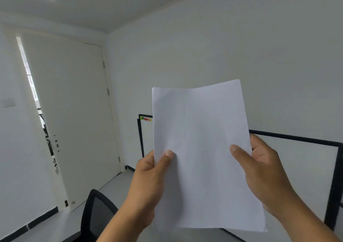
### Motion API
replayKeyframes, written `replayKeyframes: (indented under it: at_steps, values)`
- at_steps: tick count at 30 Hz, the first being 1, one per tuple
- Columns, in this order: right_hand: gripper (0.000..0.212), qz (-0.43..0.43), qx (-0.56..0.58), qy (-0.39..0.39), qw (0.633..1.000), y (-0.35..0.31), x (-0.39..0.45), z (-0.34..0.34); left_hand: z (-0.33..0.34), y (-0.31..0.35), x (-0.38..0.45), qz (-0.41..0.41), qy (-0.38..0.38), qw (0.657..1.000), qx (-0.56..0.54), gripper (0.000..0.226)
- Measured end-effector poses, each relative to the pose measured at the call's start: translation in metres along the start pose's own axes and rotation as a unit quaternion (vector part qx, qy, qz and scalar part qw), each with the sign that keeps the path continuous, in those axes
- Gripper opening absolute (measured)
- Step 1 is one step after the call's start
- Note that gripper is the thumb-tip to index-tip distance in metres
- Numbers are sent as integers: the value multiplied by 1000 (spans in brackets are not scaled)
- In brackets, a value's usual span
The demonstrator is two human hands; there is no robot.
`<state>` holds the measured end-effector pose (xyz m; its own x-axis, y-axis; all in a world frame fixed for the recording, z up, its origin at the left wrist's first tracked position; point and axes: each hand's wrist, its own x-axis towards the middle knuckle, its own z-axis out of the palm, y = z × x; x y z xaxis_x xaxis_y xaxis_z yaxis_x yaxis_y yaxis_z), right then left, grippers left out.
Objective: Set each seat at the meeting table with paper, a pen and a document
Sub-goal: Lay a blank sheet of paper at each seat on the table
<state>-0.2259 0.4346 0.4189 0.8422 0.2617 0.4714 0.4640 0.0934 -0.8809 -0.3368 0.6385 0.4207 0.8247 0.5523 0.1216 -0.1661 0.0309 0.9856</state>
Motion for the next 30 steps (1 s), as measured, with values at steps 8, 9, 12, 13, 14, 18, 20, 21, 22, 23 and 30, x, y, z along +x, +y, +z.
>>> replayKeyframes:
  at_steps: [8, 9, 12, 13, 14, 18, 20, 21, 22, 23, 30]
  values:
    - [22, -18, 27, -89, 996, 67, 159, 36, 20, -5, 123, 12, 103, 994, -14, 28]
    - [21, -13, 36, -99, 994, 74, 176, 45, 17, -5, 136, 16, 117, 993, -15, 28]
    - [22, -12, 56, -126, 990, 97, 219, 78, 5, -8, 174, 24, 154, 988, -12, 26]
    - [23, -11, 61, -136, 989, 105, 234, 94, -2, -10, 191, 28, 167, 986, -11, 27]
    - [23, -9, 67, -148, 987, 112, 249, 110, -11, -13, 207, 29, 181, 983, -8, 27]
    - [27, -8, 76, -181, 980, 152, 303, 175, -50, -33, 274, 35, 225, 974, 6, 26]
    - [29, -11, 79, -197, 977, 169, 329, 207, -70, -41, 308, 43, 229, 972, 4, 26]
    - [29, -11, 78, -203, 976, 179, 346, 224, -81, -45, 330, 45, 232, 972, 3, 26]
    - [29, -10, 73, -202, 977, 183, 358, 235, -88, -46, 344, 45, 237, 970, 8, 26]
    - [27, -8, 66, -206, 976, 186, 371, 247, -95, -47, 360, 44, 241, 969, 11, 26]
    - [23, -15, 68, -256, 964, 211, 452, 331, -147, -41, 450, 47, 269, 962, 29, 28]
